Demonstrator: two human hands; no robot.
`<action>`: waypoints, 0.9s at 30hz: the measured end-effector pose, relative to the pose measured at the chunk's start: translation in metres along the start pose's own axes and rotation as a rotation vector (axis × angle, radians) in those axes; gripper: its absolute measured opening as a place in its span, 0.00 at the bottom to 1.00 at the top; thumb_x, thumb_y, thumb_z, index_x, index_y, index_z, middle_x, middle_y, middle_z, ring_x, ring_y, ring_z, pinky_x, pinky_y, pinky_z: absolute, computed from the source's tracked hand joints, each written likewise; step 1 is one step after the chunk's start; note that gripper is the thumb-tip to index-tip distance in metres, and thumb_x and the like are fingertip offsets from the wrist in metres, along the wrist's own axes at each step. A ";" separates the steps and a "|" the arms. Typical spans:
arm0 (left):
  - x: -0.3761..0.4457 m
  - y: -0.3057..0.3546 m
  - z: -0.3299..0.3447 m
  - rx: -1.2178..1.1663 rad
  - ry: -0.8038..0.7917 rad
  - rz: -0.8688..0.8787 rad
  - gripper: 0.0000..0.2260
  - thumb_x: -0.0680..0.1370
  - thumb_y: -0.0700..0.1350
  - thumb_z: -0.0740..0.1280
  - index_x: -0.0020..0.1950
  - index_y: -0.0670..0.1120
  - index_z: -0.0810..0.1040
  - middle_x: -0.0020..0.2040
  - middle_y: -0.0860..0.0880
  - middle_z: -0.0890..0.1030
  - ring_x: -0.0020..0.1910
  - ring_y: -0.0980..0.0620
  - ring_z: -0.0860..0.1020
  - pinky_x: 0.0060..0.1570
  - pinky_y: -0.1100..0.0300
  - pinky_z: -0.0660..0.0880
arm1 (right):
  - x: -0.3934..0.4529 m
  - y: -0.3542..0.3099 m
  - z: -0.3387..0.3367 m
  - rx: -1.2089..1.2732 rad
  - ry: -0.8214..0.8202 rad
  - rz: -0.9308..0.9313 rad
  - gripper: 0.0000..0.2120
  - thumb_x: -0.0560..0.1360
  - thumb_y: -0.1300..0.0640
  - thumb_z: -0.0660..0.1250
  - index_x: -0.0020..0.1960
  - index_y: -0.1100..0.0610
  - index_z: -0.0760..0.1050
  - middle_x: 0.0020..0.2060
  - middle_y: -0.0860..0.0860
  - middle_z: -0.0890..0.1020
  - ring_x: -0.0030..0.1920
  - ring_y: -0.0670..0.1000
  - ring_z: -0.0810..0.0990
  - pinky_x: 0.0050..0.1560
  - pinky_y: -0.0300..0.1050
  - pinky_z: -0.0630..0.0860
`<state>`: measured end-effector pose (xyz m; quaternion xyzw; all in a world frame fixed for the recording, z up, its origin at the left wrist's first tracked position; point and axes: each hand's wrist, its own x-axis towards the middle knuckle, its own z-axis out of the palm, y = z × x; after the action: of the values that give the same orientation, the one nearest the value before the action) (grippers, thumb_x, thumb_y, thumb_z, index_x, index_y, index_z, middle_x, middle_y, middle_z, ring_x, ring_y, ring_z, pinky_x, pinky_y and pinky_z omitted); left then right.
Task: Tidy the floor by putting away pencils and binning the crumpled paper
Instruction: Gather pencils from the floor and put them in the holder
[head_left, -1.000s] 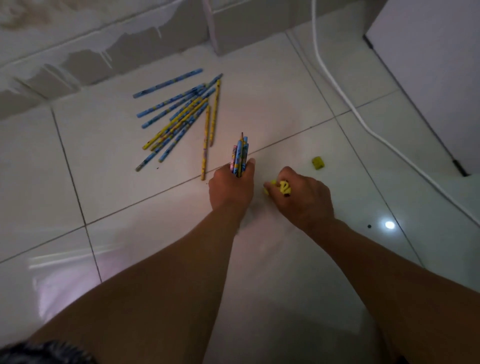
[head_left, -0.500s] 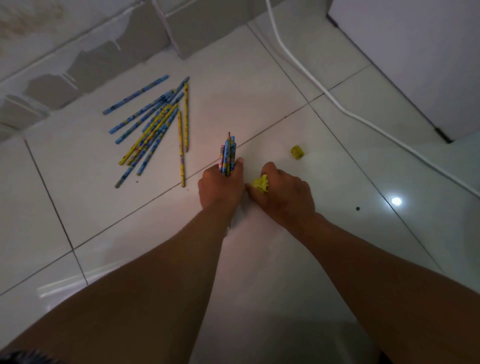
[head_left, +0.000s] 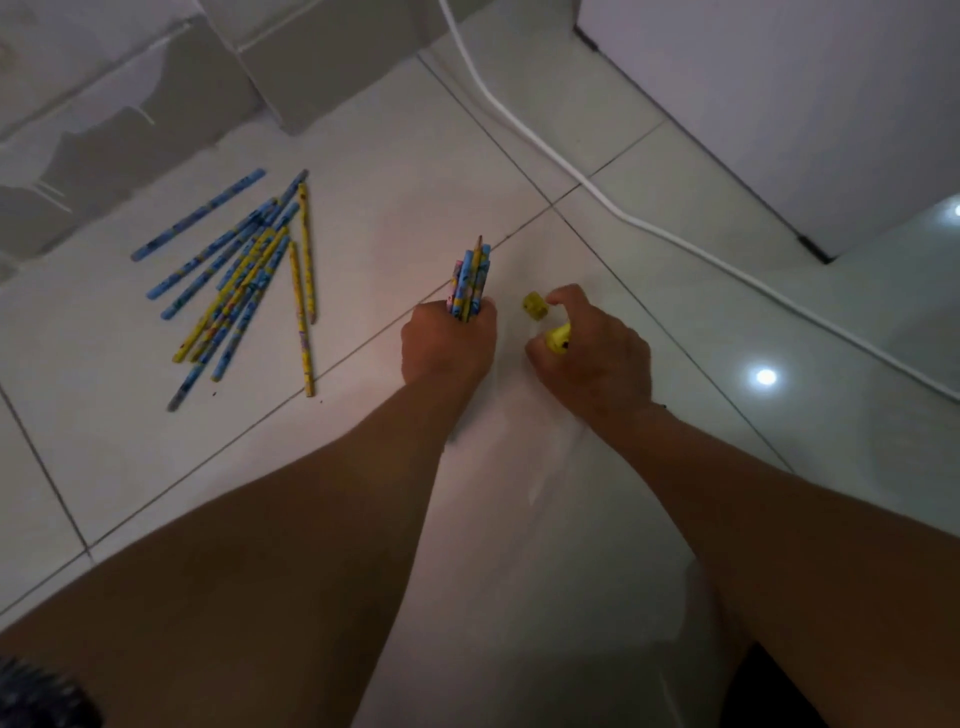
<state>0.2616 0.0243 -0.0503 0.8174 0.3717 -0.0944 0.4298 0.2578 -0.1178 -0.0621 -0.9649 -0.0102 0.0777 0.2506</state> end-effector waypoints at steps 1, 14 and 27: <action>0.000 0.001 0.001 -0.001 0.007 -0.003 0.14 0.76 0.57 0.69 0.49 0.47 0.83 0.42 0.46 0.82 0.45 0.44 0.81 0.44 0.57 0.76 | 0.004 -0.002 0.003 0.008 0.012 -0.023 0.19 0.72 0.49 0.66 0.63 0.47 0.71 0.51 0.52 0.82 0.51 0.60 0.80 0.44 0.46 0.66; 0.016 0.015 0.010 -0.025 0.040 -0.004 0.16 0.77 0.56 0.69 0.52 0.44 0.83 0.42 0.46 0.81 0.46 0.43 0.82 0.50 0.51 0.81 | 0.021 -0.001 0.021 -0.058 0.078 -0.026 0.12 0.79 0.46 0.62 0.56 0.52 0.72 0.47 0.54 0.80 0.44 0.62 0.79 0.40 0.45 0.63; -0.044 0.098 -0.034 -0.182 -0.008 0.048 0.13 0.75 0.47 0.68 0.32 0.46 0.74 0.26 0.52 0.72 0.24 0.54 0.71 0.26 0.63 0.69 | 0.018 -0.047 -0.093 0.144 0.119 -0.009 0.09 0.77 0.48 0.64 0.51 0.53 0.74 0.40 0.54 0.81 0.39 0.58 0.78 0.37 0.43 0.66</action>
<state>0.2923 -0.0074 0.0529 0.7833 0.3573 -0.0534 0.5059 0.2909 -0.1202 0.0383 -0.9472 0.0057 0.0195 0.3200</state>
